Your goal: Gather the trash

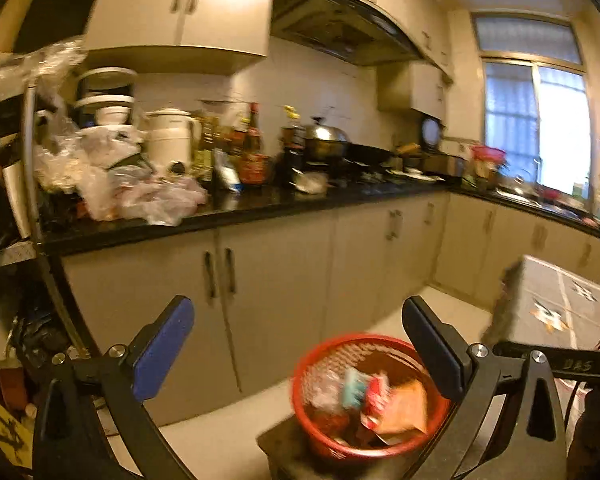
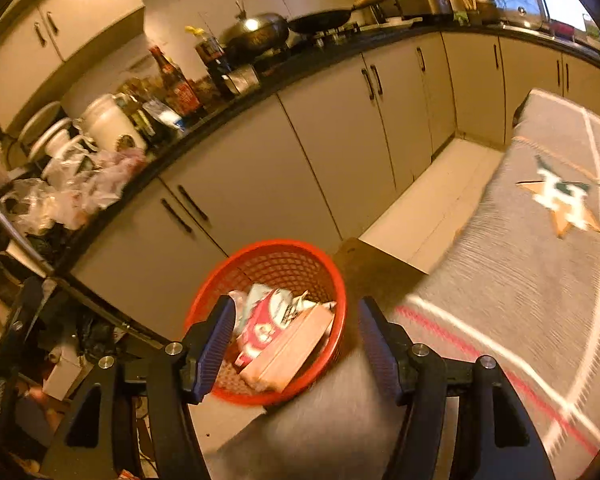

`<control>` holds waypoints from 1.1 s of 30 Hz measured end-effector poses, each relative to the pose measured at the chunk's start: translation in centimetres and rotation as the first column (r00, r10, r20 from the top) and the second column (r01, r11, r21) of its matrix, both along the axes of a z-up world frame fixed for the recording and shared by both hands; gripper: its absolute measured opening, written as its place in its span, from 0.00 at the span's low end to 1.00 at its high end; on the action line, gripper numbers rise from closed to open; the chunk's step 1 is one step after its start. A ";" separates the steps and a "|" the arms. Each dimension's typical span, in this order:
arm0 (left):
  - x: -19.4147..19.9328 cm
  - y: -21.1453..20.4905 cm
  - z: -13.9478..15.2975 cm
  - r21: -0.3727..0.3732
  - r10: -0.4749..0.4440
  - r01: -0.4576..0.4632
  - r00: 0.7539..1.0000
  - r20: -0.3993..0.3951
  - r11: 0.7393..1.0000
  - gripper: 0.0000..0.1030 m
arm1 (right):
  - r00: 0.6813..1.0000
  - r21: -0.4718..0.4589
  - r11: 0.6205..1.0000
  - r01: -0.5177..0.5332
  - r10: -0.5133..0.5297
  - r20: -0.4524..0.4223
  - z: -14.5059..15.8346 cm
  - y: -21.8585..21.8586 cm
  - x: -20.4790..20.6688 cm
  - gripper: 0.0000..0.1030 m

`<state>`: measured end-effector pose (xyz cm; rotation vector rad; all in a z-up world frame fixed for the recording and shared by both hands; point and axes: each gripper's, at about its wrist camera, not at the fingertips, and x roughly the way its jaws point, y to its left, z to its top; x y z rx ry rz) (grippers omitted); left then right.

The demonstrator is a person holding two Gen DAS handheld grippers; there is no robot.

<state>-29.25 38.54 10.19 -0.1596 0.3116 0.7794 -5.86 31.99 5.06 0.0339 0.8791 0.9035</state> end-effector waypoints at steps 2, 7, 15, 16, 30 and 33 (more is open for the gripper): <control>1.1 -1.0 -0.1 -0.029 -0.045 0.044 0.997 -0.059 0.999 1.00 | 1.000 0.012 1.000 0.021 -0.021 0.008 0.8 -2.0 -1.4 0.71; 1.0 -4.1 -0.3 0.002 -0.056 0.056 0.996 -0.075 0.998 1.00 | 0.992 0.005 0.994 0.113 -0.113 0.060 1.2 -7.8 -4.2 0.72; -0.6 -7.7 -0.4 0.035 -0.008 0.011 0.996 -0.092 0.999 1.00 | 0.981 0.000 0.988 0.156 -0.155 0.112 0.7 -12.6 -7.8 0.76; -0.7 -7.8 -0.5 0.030 -0.005 0.008 0.995 -0.102 1.000 1.00 | 0.980 -0.001 0.988 0.155 -0.154 0.125 0.7 -12.9 -8.3 0.77; -1.2 -9.9 -1.5 -0.006 -0.012 0.011 0.987 -0.163 1.000 1.00 | 0.926 0.024 0.977 0.214 -0.210 0.312 1.5 -15.7 -12.7 0.91; -1.4 -10.2 -1.5 -0.002 -0.015 0.014 0.987 -0.161 1.000 1.00 | 0.923 0.037 0.974 0.223 -0.223 0.313 1.7 -16.0 -13.0 0.91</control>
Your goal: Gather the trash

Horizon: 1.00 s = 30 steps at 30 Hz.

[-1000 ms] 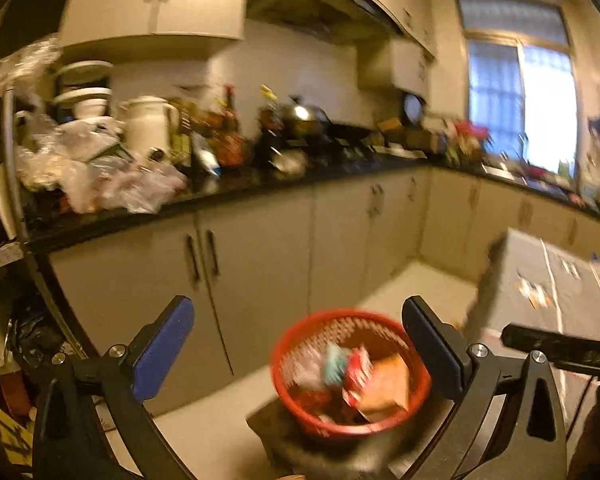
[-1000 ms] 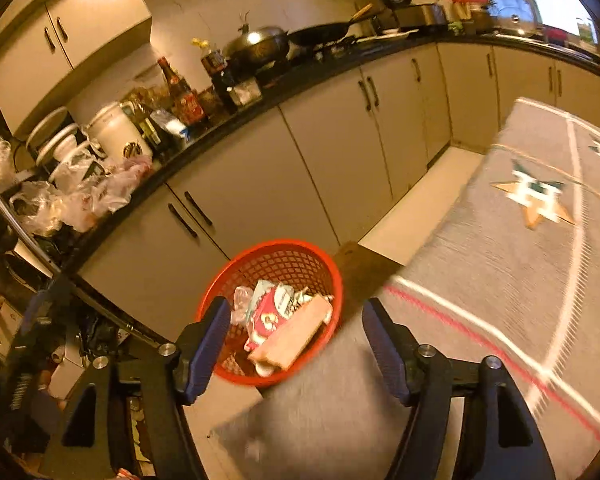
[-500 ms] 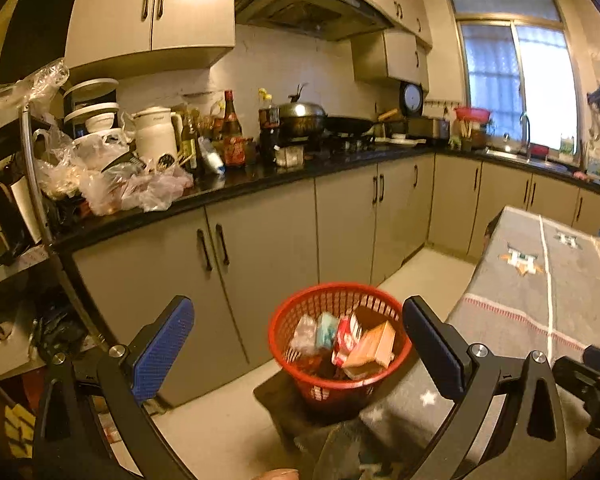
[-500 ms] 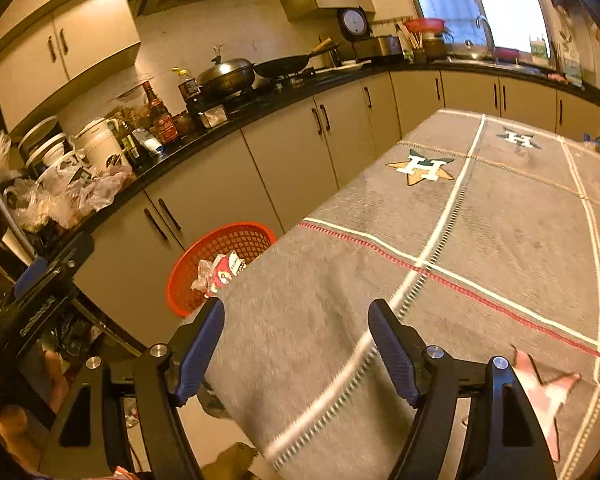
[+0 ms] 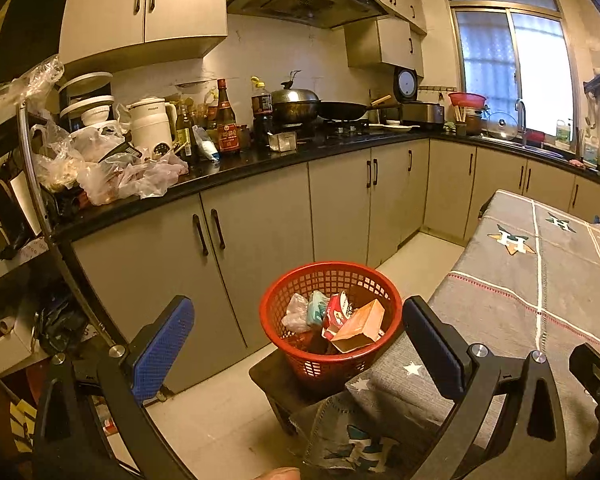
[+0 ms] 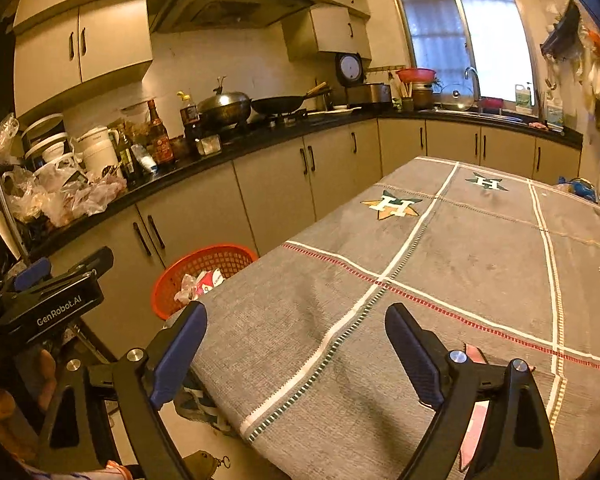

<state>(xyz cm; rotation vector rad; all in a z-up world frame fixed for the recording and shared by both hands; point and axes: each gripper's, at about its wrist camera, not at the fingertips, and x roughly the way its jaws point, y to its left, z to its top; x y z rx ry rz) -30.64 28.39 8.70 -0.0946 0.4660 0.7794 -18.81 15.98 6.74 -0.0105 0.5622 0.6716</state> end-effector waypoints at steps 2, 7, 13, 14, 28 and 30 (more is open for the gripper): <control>-0.2 -0.1 0.0 0.002 0.002 -0.002 1.000 0.003 1.000 1.00 | 1.000 0.003 1.000 0.000 0.000 0.005 0.1 -0.1 -0.2 0.91; -0.7 0.1 0.1 -0.008 0.002 -0.002 1.000 0.011 1.000 1.00 | 0.999 -0.010 1.000 -0.007 0.007 0.040 0.3 0.3 -1.1 0.91; -0.8 0.1 0.1 -0.010 0.003 -0.003 1.000 0.011 1.000 1.00 | 0.999 -0.003 1.000 -0.010 0.010 0.038 0.4 0.4 -1.5 0.92; -0.8 0.1 0.1 -0.011 0.002 -0.002 1.000 0.011 1.000 1.00 | 0.999 -0.002 1.000 -0.009 0.009 0.038 0.4 0.4 -1.5 0.92; -1.2 1.2 -1.1 -0.050 -0.030 0.030 1.000 -0.002 0.998 1.00 | 0.999 -0.022 1.000 -0.003 0.004 0.046 0.0 1.1 -2.0 0.92; -1.2 1.5 -1.3 -0.058 -0.032 0.032 0.999 -0.004 0.998 1.00 | 0.999 -0.023 1.000 0.001 0.001 0.052 0.0 1.2 -2.2 0.92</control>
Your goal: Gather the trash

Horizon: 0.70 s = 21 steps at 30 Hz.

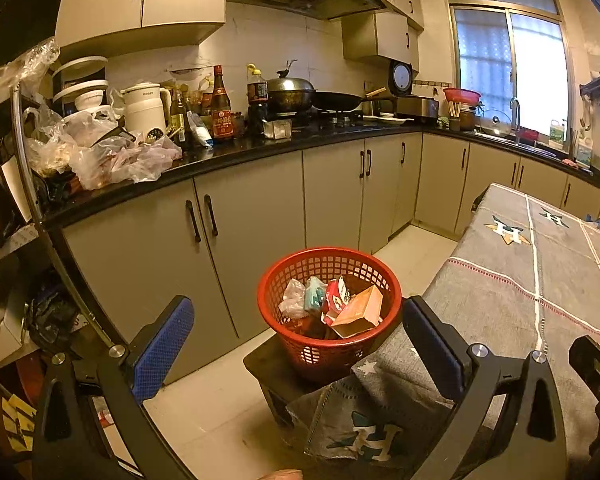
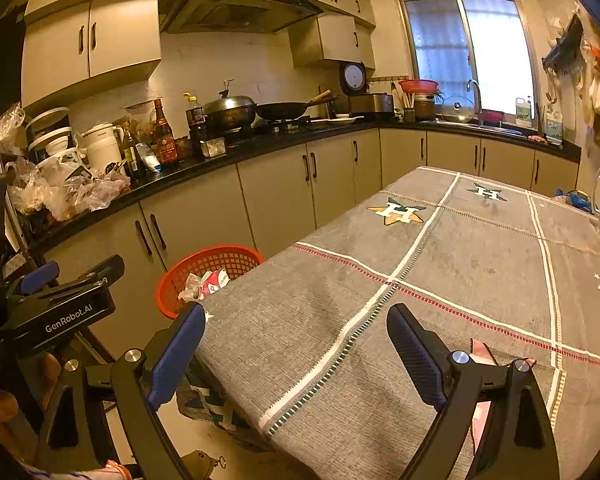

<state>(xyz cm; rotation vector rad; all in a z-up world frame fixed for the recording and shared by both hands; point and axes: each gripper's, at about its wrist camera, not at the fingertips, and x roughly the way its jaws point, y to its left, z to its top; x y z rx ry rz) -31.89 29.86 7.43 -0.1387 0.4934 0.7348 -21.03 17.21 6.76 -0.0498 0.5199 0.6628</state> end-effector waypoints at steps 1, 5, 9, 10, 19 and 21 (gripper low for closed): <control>0.0 0.1 0.0 -0.003 0.000 0.000 1.000 -0.001 1.000 1.00 | 1.000 0.001 1.000 0.001 -0.001 0.003 0.0 0.0 0.0 0.92; 0.1 0.4 -0.3 -0.019 -0.004 0.004 1.000 -0.003 1.000 1.00 | 1.000 0.003 1.000 0.006 -0.006 0.007 0.1 0.1 -0.1 0.92; 0.1 0.5 -0.4 -0.024 -0.008 0.008 1.000 -0.002 1.000 1.00 | 1.000 -0.003 1.000 0.009 -0.009 0.013 0.1 0.2 -0.1 0.93; 0.1 0.5 -0.5 -0.024 -0.009 0.009 1.000 -0.003 1.000 1.00 | 1.000 -0.007 1.000 0.011 -0.011 0.017 0.1 0.2 -0.2 0.93; 0.2 0.7 -1.0 -0.030 -0.016 0.016 1.000 -0.009 0.999 1.00 | 0.998 -0.034 0.999 0.029 -0.027 0.059 0.2 0.7 -0.6 0.93; 0.1 0.7 -1.1 -0.031 -0.017 0.016 1.000 -0.010 0.999 1.00 | 0.997 -0.039 0.999 0.034 -0.031 0.070 0.2 0.7 -0.7 0.93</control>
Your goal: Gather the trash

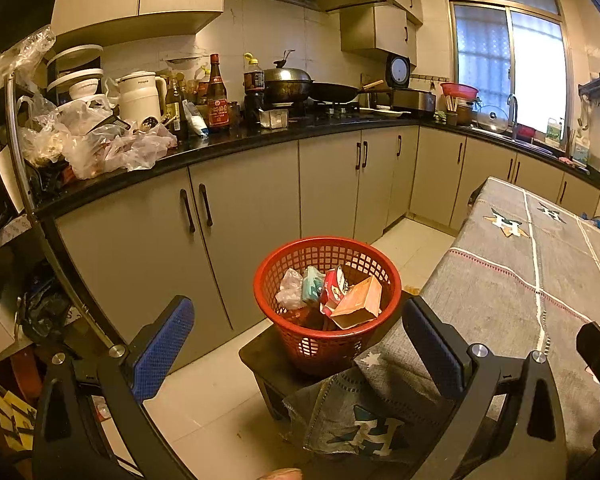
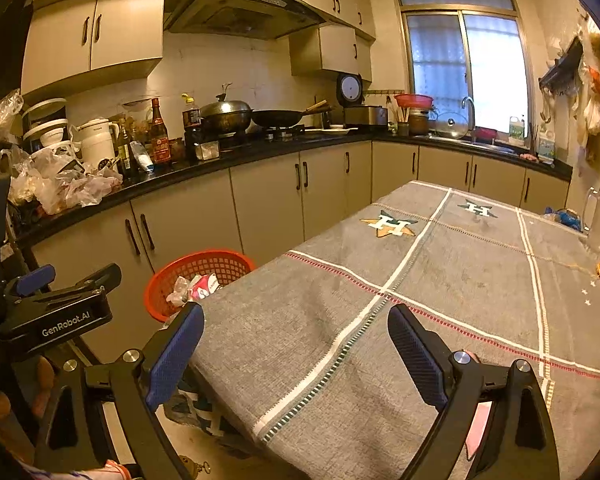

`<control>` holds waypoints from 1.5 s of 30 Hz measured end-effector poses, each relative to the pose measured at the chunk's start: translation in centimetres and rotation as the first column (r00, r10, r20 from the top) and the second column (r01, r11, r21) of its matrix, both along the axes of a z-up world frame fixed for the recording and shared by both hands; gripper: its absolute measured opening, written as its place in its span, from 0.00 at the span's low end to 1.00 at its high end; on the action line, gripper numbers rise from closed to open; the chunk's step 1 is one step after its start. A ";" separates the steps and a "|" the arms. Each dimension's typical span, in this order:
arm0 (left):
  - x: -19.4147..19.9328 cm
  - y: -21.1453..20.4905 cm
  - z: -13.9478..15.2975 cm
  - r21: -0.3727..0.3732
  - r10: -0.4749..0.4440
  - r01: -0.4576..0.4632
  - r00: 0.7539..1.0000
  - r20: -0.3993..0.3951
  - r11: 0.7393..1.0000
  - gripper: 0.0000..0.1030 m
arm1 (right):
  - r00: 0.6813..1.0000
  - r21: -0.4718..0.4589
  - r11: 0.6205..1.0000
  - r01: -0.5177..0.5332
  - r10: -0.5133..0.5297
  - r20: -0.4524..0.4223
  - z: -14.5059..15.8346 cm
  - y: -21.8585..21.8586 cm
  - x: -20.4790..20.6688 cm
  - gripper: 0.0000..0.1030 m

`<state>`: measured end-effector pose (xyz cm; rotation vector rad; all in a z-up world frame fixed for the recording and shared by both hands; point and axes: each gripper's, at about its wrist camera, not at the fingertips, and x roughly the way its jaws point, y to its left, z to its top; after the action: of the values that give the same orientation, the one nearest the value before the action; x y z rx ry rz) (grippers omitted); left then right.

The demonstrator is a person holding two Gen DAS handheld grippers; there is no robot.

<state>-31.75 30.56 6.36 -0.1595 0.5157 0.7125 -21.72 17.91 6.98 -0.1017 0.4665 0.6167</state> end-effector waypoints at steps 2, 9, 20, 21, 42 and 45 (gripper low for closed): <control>0.1 0.2 -0.2 -0.003 -0.001 0.001 1.000 -0.008 1.000 1.00 | 1.000 -0.009 1.000 0.003 -0.003 0.010 0.0 0.1 -0.1 0.93; 0.0 0.7 -0.8 -0.009 -0.002 0.001 1.000 -0.023 1.000 1.00 | 1.000 -0.051 0.999 -0.008 0.009 0.020 -0.3 0.9 -0.4 0.94; 0.0 1.5 -1.9 -0.035 -0.006 0.005 0.999 -0.045 0.999 1.00 | 1.000 -0.168 0.986 0.023 -0.023 0.003 -1.6 2.5 0.0 0.94; -0.1 1.6 -1.9 -0.037 -0.005 0.004 0.999 -0.045 0.999 1.00 | 1.000 -0.177 0.984 0.023 -0.023 0.002 -1.8 2.6 0.0 0.94; 0.1 1.5 -2.6 -0.036 -0.006 0.003 0.997 -0.074 0.999 1.00 | 1.000 -0.231 0.973 -0.012 0.010 -0.008 -2.6 3.2 -0.4 0.94; 0.2 1.7 -2.8 -0.044 -0.006 0.002 0.997 -0.080 0.999 1.00 | 1.000 -0.237 0.971 -0.022 0.019 -0.015 -2.8 3.4 -0.5 0.95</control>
<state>-31.58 32.26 3.51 -0.1716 0.6088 0.7062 -22.17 21.33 4.23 -0.3298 0.5512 0.5799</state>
